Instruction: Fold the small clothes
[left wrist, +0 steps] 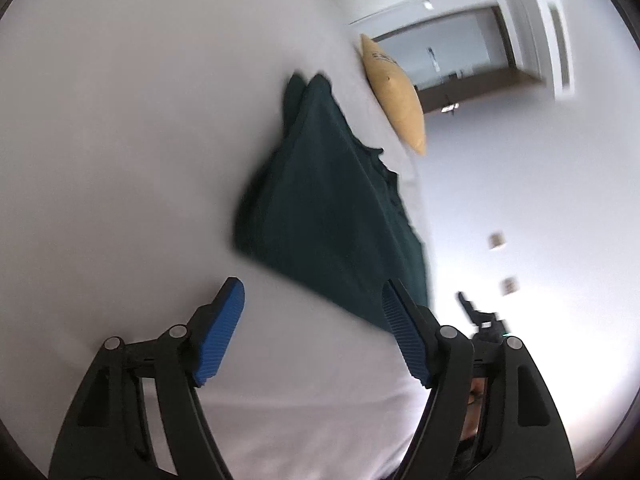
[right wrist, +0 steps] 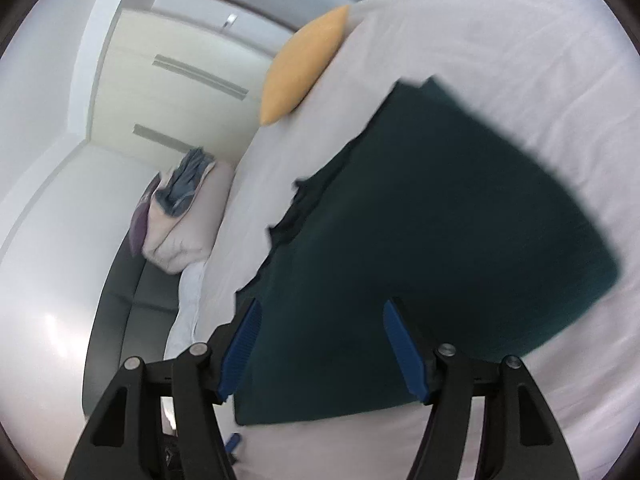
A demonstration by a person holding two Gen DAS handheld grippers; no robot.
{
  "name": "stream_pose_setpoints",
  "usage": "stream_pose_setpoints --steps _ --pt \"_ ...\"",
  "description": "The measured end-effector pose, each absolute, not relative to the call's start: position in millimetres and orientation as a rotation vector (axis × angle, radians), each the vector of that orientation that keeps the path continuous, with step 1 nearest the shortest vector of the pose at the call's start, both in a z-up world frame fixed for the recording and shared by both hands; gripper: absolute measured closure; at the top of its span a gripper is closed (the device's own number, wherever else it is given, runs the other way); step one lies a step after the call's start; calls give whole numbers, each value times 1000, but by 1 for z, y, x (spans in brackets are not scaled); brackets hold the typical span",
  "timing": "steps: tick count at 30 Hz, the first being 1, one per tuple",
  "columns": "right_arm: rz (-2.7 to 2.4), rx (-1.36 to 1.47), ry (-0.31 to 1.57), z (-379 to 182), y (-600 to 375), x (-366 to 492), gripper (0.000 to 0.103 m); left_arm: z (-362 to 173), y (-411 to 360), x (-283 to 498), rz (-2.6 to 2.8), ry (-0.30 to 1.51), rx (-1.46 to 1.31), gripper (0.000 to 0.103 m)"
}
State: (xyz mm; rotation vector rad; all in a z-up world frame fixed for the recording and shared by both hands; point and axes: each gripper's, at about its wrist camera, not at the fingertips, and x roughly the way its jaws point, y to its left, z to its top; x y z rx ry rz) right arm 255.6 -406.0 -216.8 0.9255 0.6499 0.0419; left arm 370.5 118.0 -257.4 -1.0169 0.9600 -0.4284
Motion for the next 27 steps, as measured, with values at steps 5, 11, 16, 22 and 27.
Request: stream_pose_setpoints --steps 5,11,16,22,27 --pt "94 914 668 -215 -382 265 35 -271 103 375 -458 925 -1132 32" --pt "108 921 670 -215 -377 265 35 -285 107 390 -342 874 -1346 32" --pt "118 911 674 -213 -371 269 35 -282 105 402 -267 876 -1373 32" --pt "136 881 685 -207 -364 284 35 -285 110 414 -214 858 -1455 33" --pt "163 829 710 -200 -352 307 35 -285 98 428 -268 861 -1447 36"
